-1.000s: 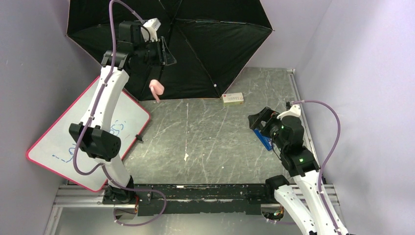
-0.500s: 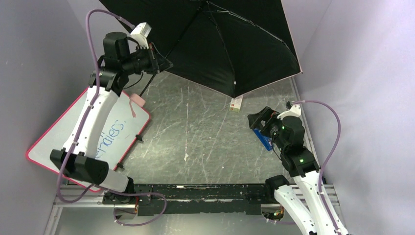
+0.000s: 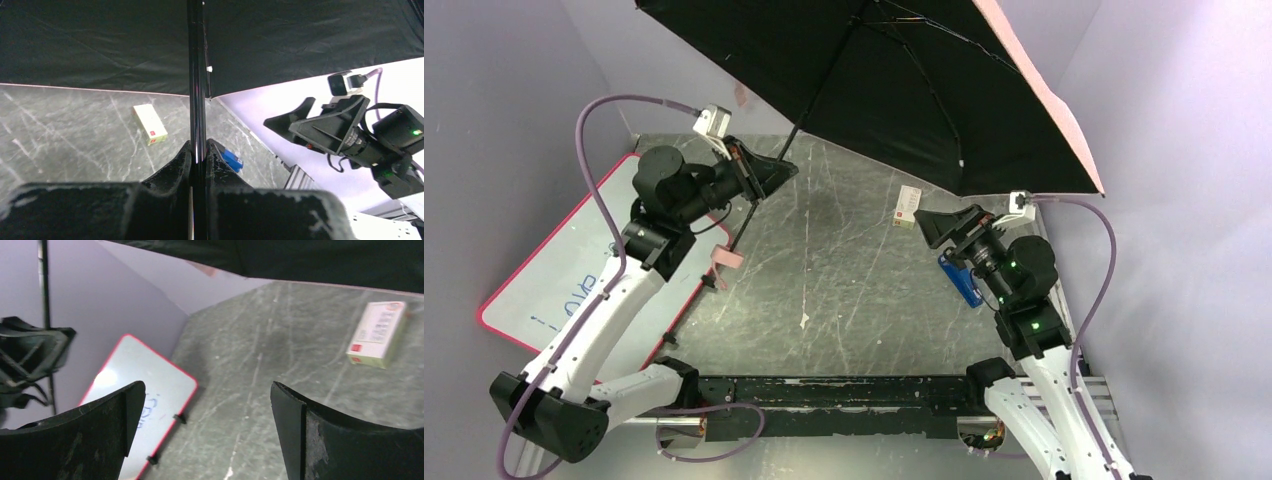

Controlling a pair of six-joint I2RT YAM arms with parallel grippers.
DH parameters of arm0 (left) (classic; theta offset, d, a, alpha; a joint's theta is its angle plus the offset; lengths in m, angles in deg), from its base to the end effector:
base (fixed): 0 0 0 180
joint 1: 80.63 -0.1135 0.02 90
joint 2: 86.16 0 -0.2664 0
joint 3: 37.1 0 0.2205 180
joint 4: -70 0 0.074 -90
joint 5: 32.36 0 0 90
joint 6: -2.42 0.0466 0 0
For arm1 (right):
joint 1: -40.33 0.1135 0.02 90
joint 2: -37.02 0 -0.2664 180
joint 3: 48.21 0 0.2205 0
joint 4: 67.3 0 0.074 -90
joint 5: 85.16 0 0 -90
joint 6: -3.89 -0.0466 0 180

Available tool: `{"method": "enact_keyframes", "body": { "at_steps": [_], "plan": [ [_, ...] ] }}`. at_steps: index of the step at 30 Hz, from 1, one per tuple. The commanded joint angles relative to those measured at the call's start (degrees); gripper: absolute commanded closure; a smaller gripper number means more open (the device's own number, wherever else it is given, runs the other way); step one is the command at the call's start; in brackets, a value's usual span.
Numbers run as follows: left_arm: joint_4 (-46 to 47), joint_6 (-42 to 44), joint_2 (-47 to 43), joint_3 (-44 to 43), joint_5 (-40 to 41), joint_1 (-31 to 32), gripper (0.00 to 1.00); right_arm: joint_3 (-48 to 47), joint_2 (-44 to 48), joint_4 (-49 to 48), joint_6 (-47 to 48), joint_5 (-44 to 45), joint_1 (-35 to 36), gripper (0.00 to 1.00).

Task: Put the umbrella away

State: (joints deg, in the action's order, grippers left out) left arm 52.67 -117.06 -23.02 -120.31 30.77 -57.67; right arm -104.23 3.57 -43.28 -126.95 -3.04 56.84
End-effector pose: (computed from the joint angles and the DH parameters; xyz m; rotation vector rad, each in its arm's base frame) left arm 0.1964 -0.1061 0.4324 0.3057 1.6014 -1.0718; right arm 0.1146 0.0406 0.3419 0.2415 1.6507 0.8793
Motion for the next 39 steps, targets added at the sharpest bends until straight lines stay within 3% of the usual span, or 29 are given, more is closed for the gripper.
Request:
{"method": "enact_keyframes", "body": {
  "at_steps": [1, 7, 11, 16, 22, 29, 39],
  "plan": [
    [19.7, -2.9, -2.2, 3.7, 0.9, 2.2, 0.95, 3.6, -0.4, -14.4, -7.7, -5.7, 0.3, 0.00],
    [21.1, 0.8, -1.0, 5.7, 0.4, 5.5, 0.95, 8.0, -2.3, -27.9, -15.4, -4.9, 1.8, 0.01],
    [20.1, 1.9, 0.6, 5.7, 2.6, 6.5, 0.95, 6.4, -6.5, -31.3, -13.4, 1.9, 8.6, 0.01],
    [20.0, 4.3, 2.1, 4.9, 3.4, 7.0, 0.95, 3.5, -14.8, -39.0, -8.8, 14.9, 22.0, 0.01],
    [17.7, 8.2, 2.6, 5.1, 6.5, 8.7, 0.95, -3.3, -27.5, -51.0, -8.4, 18.7, 24.9, 0.01],
    [18.4, 9.9, -0.1, 8.8, 9.4, 8.6, 0.95, -16.1, -38.7, -46.0, -8.5, 23.9, 25.0, 0.01],
    [18.9, 10.9, -1.9, 11.3, 6.7, 8.6, 0.95, -29.6, -49.0, -40.0, -10.4, 26.6, 24.9, 0.08]
  ]
}}
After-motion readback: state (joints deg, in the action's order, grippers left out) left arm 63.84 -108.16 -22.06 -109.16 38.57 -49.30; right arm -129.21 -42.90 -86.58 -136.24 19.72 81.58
